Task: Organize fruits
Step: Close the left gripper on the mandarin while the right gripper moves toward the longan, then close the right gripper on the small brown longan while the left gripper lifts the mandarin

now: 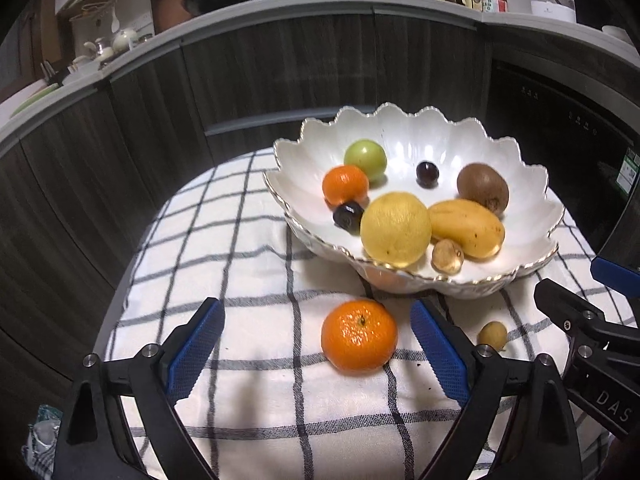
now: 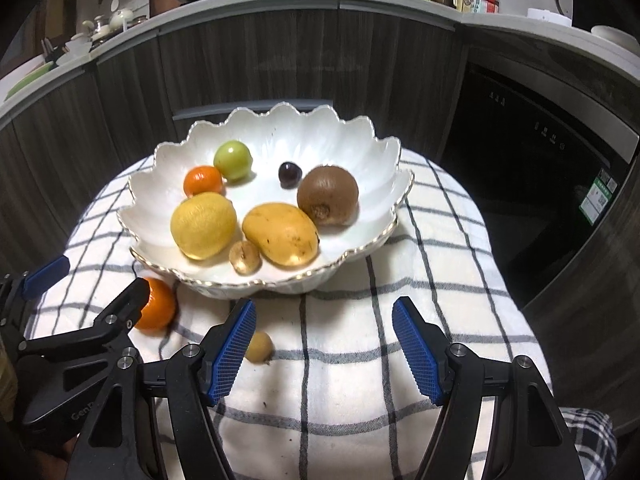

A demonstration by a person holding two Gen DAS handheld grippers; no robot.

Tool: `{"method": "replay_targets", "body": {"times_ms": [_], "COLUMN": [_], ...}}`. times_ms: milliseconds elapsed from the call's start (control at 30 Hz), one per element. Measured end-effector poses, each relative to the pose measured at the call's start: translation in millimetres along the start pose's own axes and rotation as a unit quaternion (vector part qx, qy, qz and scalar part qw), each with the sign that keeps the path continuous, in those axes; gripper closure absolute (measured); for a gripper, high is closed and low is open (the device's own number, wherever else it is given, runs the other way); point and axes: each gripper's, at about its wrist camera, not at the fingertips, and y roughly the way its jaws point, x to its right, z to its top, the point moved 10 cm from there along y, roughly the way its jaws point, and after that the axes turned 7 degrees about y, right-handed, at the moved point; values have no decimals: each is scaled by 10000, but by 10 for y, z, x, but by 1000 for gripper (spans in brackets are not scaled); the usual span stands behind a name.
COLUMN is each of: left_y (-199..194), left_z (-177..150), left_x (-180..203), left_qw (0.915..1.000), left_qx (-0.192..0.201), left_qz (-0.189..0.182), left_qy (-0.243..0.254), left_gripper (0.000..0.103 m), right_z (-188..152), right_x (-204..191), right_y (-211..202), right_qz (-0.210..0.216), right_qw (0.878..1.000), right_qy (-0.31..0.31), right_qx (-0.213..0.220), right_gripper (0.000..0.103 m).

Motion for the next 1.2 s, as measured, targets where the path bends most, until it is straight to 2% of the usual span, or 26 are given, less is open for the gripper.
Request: {"method": "replay_targets", "body": {"times_ms": [200,367,567,700,900,1067,1133,1200], "left_y": [168,287,382,384,343,197,159,136], "left_z": [-84,-122,-166,-154,-163,-180,-190,-206], "left_x": [80,141,200,228,198,93,19,-58], "left_qw": [9997,9990,9978,9975,9971,9981,9984,9984], "left_qx": [-205,-364,-520,-489,-550,-457,-458,-473], "left_qz": [-155,-254,-415,-503,-532,-418,-338,-274], "left_qy": [19,50,76,99,31,-4,-51,-116], "left_gripper": [17,27,41,55,56,56,56,56], "right_z": [-65,-99,-123,-119,-101,-98,-112,-137], "right_x": [-18,-6,-5,-7,-16,-120,-164,-203], "right_y": [75,121,167,160,138,100,113,145], "right_qz": [19,6,-11,14,34,167,202,231], "right_qw": [9999,9998,9996,9996,9996,9995,9993,9990], "right_qy": [-18,8,-7,14,26,-68,-118,-164], "right_qx": [-112,-190,-266,-274,-271,-257,-287,-349], "right_gripper": [32,32,32,32,32,32,34,40]}}
